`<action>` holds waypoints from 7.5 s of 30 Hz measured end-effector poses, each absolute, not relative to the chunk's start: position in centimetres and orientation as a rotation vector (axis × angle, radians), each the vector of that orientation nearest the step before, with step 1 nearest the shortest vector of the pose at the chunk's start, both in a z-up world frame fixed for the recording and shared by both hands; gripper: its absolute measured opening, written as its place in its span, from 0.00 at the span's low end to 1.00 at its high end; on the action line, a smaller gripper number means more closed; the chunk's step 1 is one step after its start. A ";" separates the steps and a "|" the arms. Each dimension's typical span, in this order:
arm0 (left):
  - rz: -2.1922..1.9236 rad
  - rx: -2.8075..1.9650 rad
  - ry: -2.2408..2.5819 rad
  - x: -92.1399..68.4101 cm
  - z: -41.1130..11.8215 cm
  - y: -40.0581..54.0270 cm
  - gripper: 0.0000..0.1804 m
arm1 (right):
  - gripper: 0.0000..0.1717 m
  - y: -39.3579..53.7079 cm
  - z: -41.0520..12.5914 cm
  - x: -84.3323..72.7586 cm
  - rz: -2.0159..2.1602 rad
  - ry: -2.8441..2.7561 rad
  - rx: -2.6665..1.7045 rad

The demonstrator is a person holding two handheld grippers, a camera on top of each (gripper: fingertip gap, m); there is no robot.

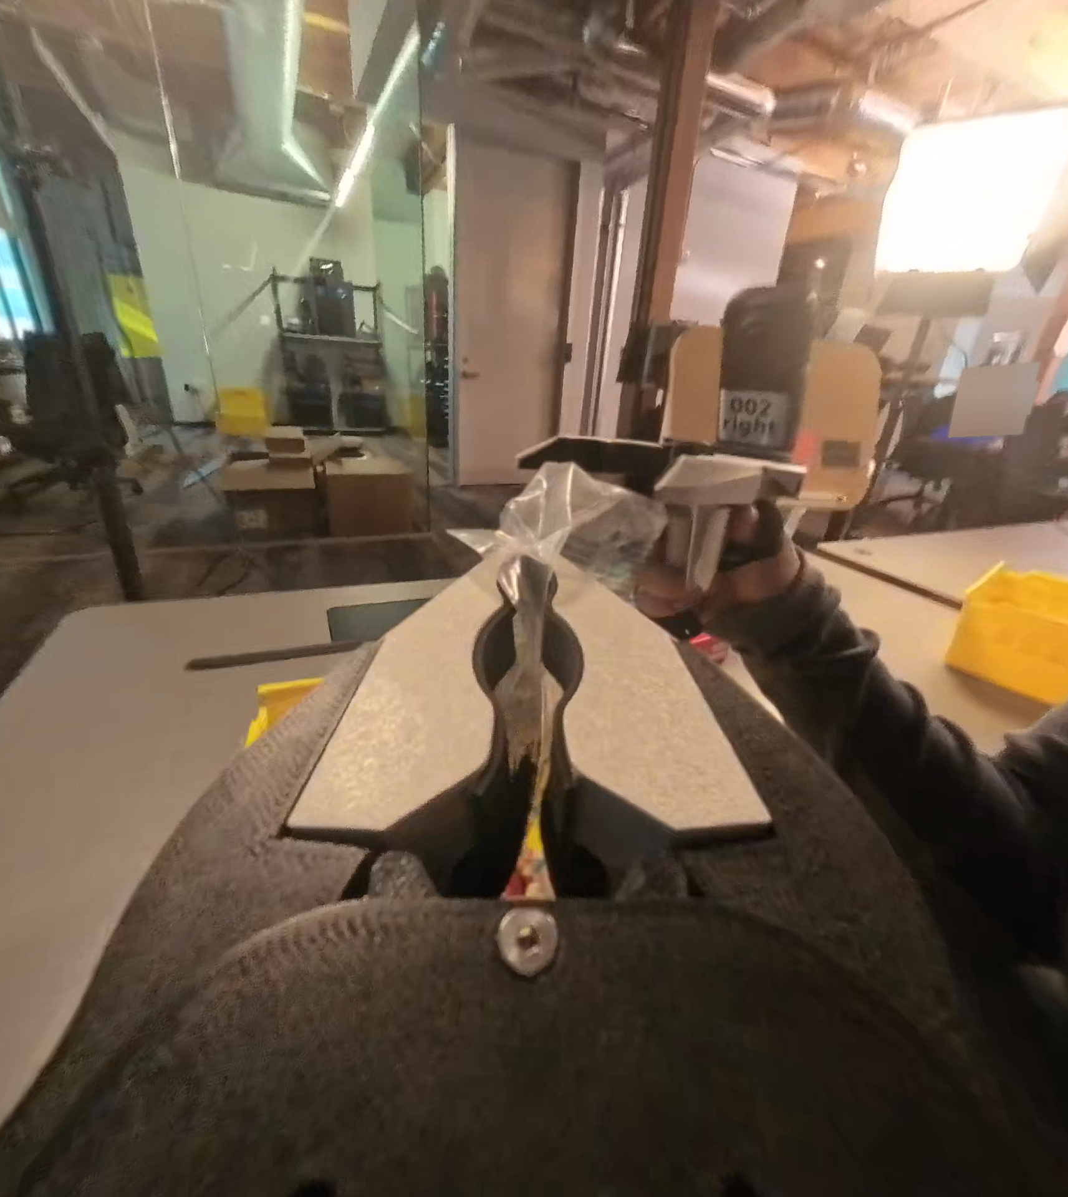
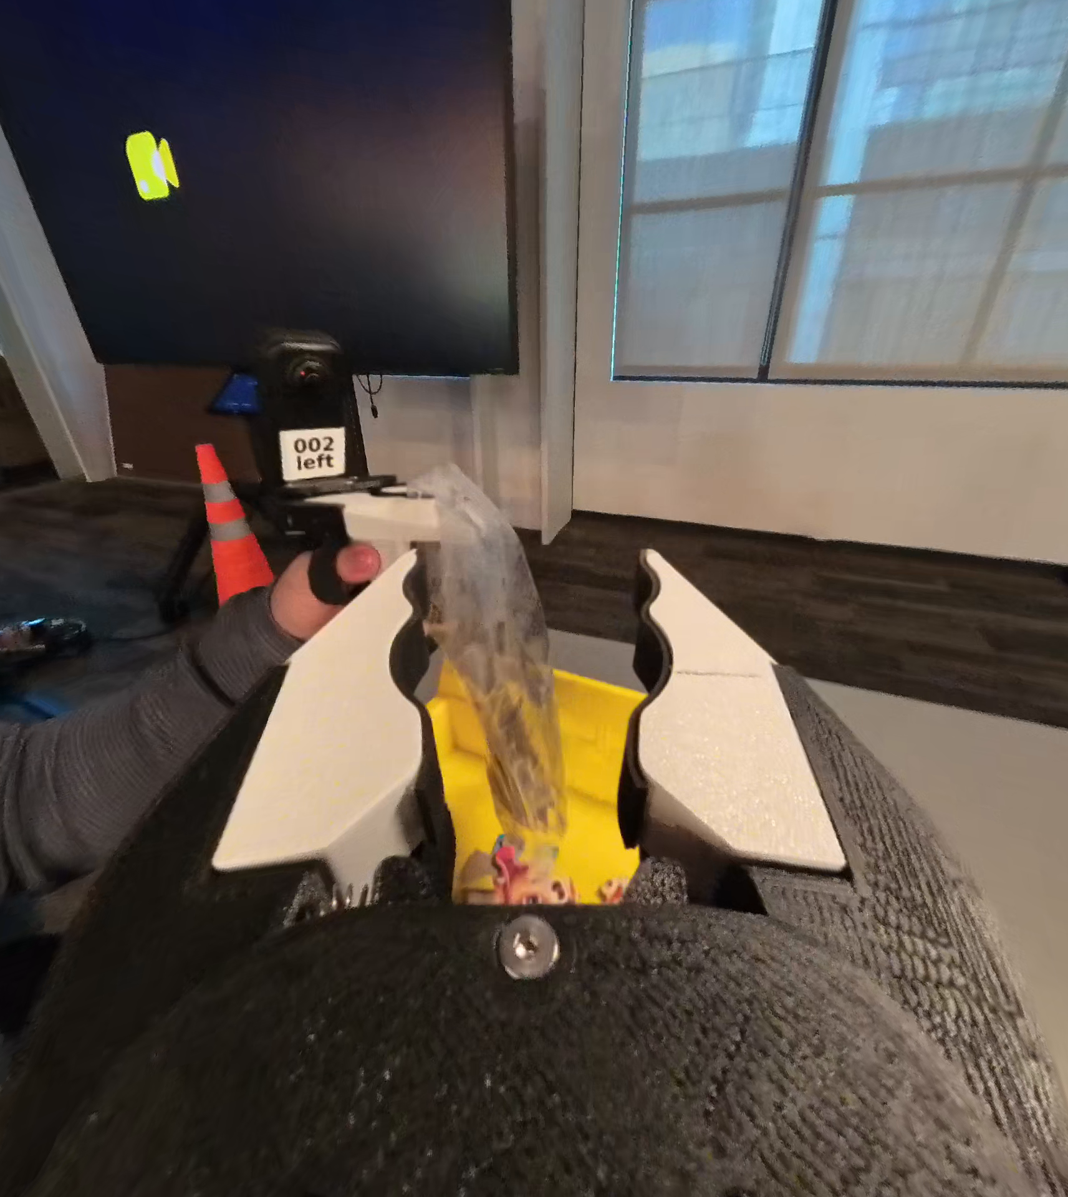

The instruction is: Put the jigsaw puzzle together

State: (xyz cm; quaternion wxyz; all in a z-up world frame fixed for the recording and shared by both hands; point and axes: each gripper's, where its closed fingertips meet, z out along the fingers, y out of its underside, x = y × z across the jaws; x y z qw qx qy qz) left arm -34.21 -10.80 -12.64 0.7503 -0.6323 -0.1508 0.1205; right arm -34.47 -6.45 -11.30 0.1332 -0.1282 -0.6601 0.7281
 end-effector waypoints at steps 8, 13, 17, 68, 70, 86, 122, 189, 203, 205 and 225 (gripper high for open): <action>0.181 -1.234 -0.487 -35.5 -11.5 -12.2 0.00 | 0.36 -8.4 -18.7 -34.4 1.931 -2.398 -0.449; 0.055 -1.238 -0.466 -34.7 -10.8 -10.9 0.00 | 0.26 -11.0 -17.4 -34.3 2.014 -2.329 -0.353; 0.129 -1.179 -0.533 -35.2 -10.5 -11.0 0.09 | 0.00 -11.0 -16.0 -35.2 2.062 -2.205 -0.408; 0.259 -1.046 -0.340 -30.0 -11.3 -13.1 0.01 | 0.00 -6.4 -8.6 -34.3 3.216 -1.684 -0.589; 0.188 -1.020 -0.299 -29.5 -11.4 -13.2 0.00 | 0.00 -6.6 -8.8 -34.3 3.154 -1.714 -0.590; 0.388 -0.735 -0.321 -30.8 -6.2 -14.4 0.00 | 0.38 -8.3 -12.9 -34.8 2.920 -2.051 -0.735; 0.221 -1.138 -0.914 -35.5 -22.0 -16.4 0.50 | 0.00 -10.4 -14.6 -34.4 2.082 -2.195 -0.388; 0.317 -1.332 -0.646 -32.8 -21.3 -8.7 0.36 | 0.00 -2.5 -4.9 -34.8 3.197 -1.066 -0.543; 1.039 -1.534 -0.480 -33.1 -21.0 -7.1 0.23 | 0.00 -3.6 -6.1 -36.7 3.359 -0.725 -0.800; 1.075 -1.547 -0.503 -33.6 -21.4 -7.2 0.23 | 0.00 -3.6 -6.0 -36.7 3.361 -0.722 -0.801; 1.088 -1.560 -0.473 -34.3 -22.1 -8.4 0.00 | 0.00 -1.9 -6.3 -37.3 3.430 -0.614 -0.850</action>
